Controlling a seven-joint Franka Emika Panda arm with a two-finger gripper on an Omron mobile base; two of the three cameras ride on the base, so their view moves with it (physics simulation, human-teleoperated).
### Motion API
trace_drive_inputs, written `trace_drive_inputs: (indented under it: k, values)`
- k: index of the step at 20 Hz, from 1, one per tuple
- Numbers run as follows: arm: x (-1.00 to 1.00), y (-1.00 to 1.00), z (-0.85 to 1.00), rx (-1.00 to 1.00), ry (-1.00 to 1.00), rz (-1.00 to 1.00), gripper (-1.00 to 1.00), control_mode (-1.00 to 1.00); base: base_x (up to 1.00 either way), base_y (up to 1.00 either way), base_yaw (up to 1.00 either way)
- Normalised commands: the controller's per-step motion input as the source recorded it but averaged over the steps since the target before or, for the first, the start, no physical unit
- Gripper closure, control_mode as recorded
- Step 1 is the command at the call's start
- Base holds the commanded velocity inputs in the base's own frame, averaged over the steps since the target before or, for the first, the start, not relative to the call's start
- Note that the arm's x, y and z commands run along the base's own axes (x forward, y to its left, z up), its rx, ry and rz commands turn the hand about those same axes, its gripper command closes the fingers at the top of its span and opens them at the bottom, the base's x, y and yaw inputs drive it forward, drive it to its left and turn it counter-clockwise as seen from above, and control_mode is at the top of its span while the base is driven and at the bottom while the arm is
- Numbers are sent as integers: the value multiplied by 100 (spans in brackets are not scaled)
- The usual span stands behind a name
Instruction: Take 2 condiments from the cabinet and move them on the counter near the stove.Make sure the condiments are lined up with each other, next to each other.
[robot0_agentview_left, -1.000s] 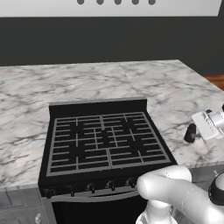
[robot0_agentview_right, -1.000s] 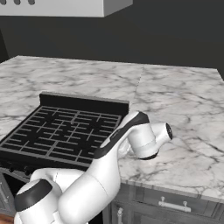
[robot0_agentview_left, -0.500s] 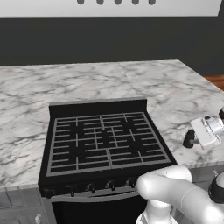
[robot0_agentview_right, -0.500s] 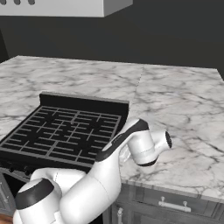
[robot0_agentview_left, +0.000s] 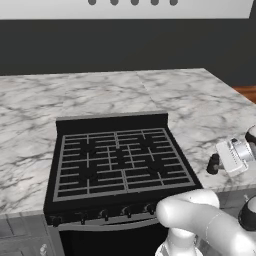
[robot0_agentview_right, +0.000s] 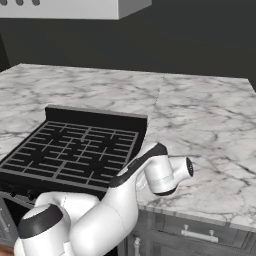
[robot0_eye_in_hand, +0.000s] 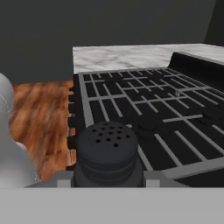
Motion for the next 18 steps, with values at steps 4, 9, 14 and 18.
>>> trace_drive_inputs:
  k: [4,9,14,18]
  values:
    - [25,0,-26,-3,5,0,100,-100,0,0,0]
    - [32,0,-23,-3,2,0,100,-100,0,0,0]
    - [22,-1,-23,-1,0,0,100,-100,0,0,0]
    - [12,-2,-26,-1,0,0,100,-100,0,0,0]
